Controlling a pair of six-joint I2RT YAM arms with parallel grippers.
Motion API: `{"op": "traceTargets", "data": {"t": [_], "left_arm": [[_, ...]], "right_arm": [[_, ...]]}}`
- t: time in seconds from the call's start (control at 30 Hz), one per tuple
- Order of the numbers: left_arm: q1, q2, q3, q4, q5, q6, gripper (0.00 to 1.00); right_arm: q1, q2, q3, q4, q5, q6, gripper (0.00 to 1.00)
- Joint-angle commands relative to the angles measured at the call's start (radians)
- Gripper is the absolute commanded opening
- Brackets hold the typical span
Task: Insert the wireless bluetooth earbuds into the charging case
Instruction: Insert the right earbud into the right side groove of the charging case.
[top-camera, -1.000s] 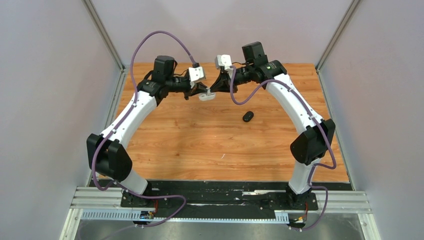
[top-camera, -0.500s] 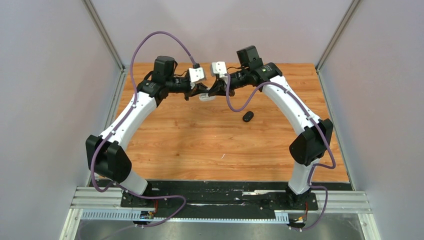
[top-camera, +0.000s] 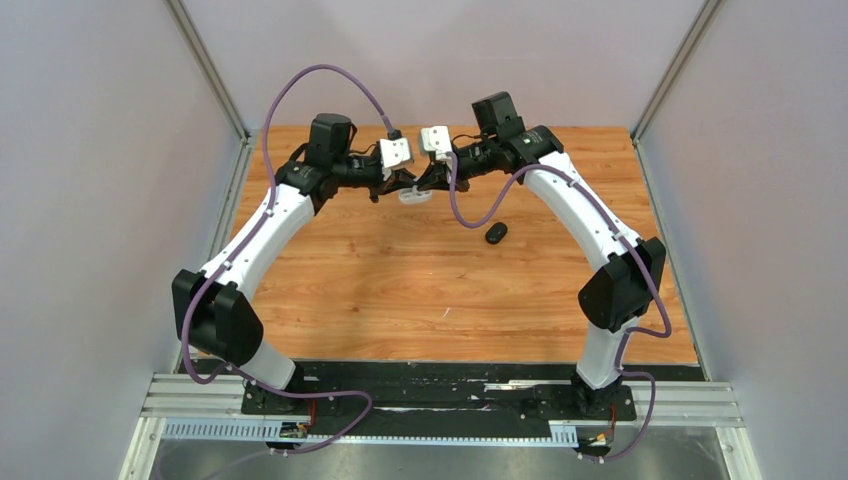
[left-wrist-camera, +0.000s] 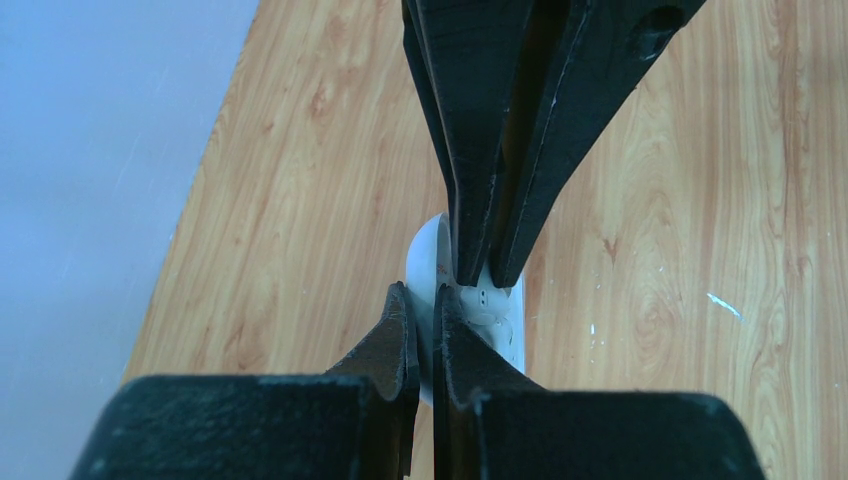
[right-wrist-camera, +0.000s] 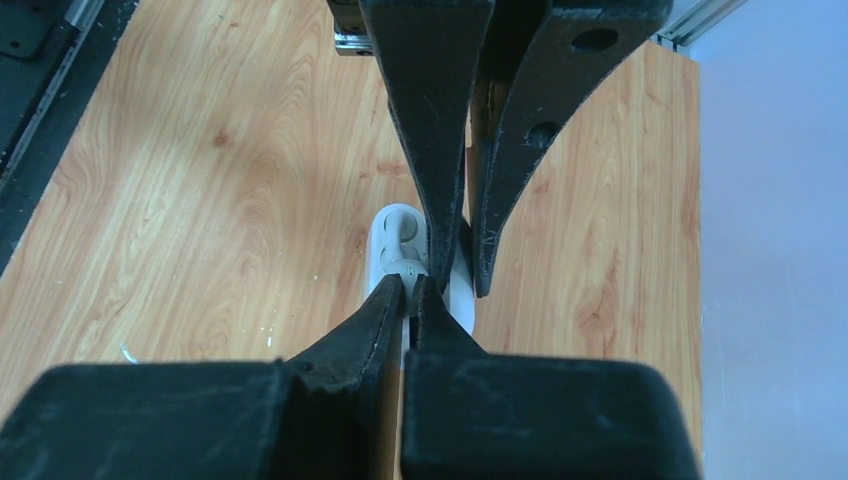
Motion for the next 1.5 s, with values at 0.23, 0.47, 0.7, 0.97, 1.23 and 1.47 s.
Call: {"op": "traceTargets", "data": {"t": [0.23,0.47,0.7,0.97,1.23,1.47], "left_arm": [[-0.01,-0.024,0.02,0.017,-0.005,0.01,0.0],[-0.01,-0.018,0.021,0.026,-0.032,-0.007,0.0],[-0.01,-0.019,0.02,0.041,-0.033,-0.032,0.0],[-0.01,-0.028,0.015,0.054,-0.043,-0.051,0.0],[-0.01,-0.034,0.014,0.076,-0.013,-0.076,0.0],[-0.01,-0.044,0.007,0.095,0.023,-0.111,0.0]], "right_arm": [[0.001,-0.04,-0.006,-0.006,0.023,-0.053,0.0],[0.001,-0.055,-0.003,-0.022,0.015,-0.054,0.0],[0.001,-0.054,-0.013,-0.025,0.02,-0.052,0.0],[0.001,-0.043,-0.011,-0.062,0.031,-0.062,0.0],[0.004,-0.011,0.007,-0.09,0.033,-0.075,0.0],[0.025,0.036,0.042,-0.114,0.073,-0.104,0.0]]}}
